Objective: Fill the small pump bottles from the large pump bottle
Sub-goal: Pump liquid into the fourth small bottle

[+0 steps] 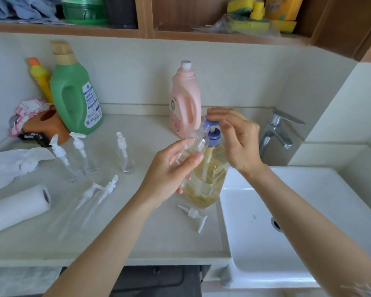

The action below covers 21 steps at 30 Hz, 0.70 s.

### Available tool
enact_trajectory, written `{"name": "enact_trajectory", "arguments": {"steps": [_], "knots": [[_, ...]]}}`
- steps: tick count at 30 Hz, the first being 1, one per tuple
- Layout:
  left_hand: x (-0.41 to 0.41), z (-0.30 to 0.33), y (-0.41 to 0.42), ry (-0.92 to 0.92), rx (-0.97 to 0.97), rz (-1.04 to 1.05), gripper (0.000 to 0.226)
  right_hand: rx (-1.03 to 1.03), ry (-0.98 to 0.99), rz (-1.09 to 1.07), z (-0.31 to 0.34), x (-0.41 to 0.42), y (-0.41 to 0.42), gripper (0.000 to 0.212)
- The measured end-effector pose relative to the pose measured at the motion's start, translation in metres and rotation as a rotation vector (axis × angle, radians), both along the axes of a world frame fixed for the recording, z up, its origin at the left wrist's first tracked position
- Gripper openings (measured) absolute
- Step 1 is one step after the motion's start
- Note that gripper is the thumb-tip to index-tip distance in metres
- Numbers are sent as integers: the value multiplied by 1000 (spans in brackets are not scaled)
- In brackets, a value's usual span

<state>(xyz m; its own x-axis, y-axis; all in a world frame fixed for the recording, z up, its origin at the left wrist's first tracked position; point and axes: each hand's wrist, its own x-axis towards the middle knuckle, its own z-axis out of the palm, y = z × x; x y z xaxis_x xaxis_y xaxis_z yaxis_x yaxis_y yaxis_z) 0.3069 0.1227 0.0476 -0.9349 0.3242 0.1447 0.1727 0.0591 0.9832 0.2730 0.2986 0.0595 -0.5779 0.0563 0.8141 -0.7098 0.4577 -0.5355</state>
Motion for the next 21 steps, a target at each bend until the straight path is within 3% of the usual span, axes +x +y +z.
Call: {"name": "enact_trajectory", "arguments": {"steps": [8, 13, 21], "knots": [[-1, -5, 1, -45, 46, -11, 51, -54, 100, -16, -19, -10, -5, 35], [2, -11, 1, -98, 23, -2, 61, -51, 104, -44, -30, -5, -10, 36], [5, 6, 2, -62, -3, 13, 50, 6, 85, -73, 3, -5, -6, 38]]}}
